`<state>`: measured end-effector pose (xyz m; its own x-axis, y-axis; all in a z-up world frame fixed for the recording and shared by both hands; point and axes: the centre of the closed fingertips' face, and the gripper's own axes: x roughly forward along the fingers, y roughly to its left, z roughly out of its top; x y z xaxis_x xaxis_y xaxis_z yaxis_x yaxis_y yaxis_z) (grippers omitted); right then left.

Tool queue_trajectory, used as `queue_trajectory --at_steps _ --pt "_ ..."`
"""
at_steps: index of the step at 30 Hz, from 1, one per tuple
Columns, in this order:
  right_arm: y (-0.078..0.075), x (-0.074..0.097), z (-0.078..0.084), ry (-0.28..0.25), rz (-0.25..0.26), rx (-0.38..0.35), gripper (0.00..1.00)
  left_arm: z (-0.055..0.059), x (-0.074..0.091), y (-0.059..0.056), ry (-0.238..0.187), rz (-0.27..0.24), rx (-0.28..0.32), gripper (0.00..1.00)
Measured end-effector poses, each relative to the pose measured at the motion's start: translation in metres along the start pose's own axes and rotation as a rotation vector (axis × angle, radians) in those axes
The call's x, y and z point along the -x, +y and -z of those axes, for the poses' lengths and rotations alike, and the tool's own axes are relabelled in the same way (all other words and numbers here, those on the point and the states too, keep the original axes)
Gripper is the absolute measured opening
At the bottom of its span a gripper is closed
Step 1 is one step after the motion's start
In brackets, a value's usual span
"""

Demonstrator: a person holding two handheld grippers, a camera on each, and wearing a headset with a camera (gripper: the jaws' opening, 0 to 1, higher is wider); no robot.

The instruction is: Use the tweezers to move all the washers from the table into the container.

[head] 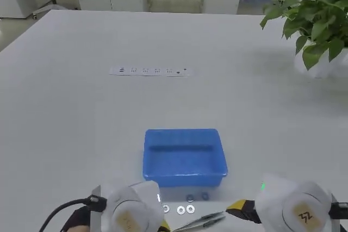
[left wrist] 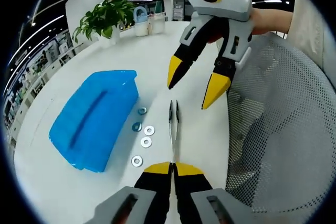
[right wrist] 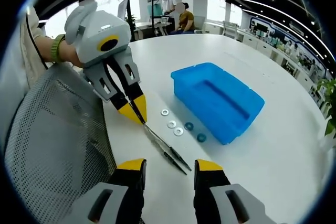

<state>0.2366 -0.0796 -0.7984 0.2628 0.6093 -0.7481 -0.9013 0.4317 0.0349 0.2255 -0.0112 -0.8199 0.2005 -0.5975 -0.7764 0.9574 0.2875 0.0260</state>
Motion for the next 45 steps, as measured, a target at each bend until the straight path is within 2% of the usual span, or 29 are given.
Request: queue_trajectory --at_steps 6,9,11,18,21,23,28,35,41,45 --pt "0.003 -0.002 -0.005 -0.007 -0.015 0.046 0.33 -0.015 0.021 -0.003 -0.036 0.0 0.002 0.0" --pt "0.007 -0.003 -0.011 -0.027 -0.029 0.124 0.32 -0.023 0.031 -0.007 -0.048 0.008 0.018 0.0" --pt "0.011 -0.004 -0.015 -0.029 -0.052 0.17 0.29 -0.031 0.038 -0.01 -0.061 0.005 0.019 0.0" --pt "0.019 -0.009 -0.026 -0.041 -0.105 0.238 0.23 -0.055 0.055 -0.016 -0.112 -0.005 0.02 0.0" --pt "0.027 -0.013 -0.031 -0.045 -0.158 0.258 0.2 -0.062 0.058 -0.018 -0.121 -0.006 0.011 0.0" --pt "0.032 -0.015 -0.031 -0.028 -0.179 0.309 0.16 -0.065 0.059 -0.017 -0.125 -0.007 0.008 0.0" --pt "0.039 -0.019 -0.036 -0.033 -0.209 0.335 0.06 -0.067 0.063 -0.015 -0.119 -0.007 -0.005 0.0" --pt "0.037 -0.029 -0.055 -0.077 -0.188 0.33 0.05 -0.063 0.073 -0.003 -0.08 -0.05 -0.056 0.0" --pt "0.034 -0.043 -0.077 -0.122 -0.173 0.356 0.05 -0.058 0.082 0.013 -0.044 -0.085 -0.098 0.0" --pt "0.031 -0.05 -0.091 -0.167 -0.179 0.321 0.05 -0.055 0.088 0.025 -0.028 -0.097 -0.104 0.0"
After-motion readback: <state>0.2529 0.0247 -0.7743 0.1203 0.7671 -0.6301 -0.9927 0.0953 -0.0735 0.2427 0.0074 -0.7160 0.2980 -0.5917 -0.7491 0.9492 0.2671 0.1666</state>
